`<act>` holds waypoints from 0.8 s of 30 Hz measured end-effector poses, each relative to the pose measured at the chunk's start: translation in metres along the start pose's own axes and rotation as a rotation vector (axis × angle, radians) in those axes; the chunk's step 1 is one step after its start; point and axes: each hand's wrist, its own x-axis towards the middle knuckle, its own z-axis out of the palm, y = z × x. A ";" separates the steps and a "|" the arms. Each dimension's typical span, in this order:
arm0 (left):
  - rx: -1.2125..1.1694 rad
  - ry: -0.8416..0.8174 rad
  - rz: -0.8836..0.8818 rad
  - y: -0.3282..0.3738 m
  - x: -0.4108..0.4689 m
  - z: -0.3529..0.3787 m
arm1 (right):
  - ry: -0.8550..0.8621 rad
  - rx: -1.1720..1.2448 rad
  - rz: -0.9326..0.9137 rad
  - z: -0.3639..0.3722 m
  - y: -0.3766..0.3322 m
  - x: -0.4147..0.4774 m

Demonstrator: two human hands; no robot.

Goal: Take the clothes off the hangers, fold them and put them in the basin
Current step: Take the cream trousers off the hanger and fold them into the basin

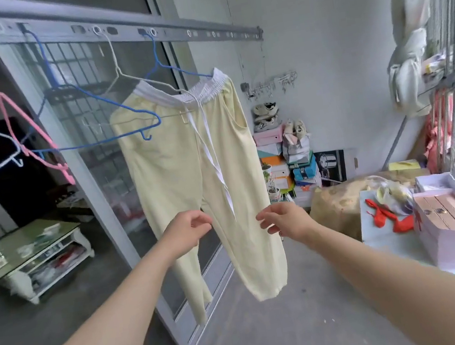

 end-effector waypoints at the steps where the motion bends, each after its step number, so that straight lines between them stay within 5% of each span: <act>1: -0.001 0.011 0.019 0.003 0.003 -0.003 | 0.003 -0.010 -0.021 -0.003 -0.006 0.004; 18: 0.407 0.175 0.401 0.069 0.213 -0.029 | 0.246 -0.260 -0.212 -0.064 -0.116 0.165; 24: 0.490 0.611 0.561 0.101 0.318 -0.042 | 0.338 -0.280 -0.216 -0.093 -0.139 0.242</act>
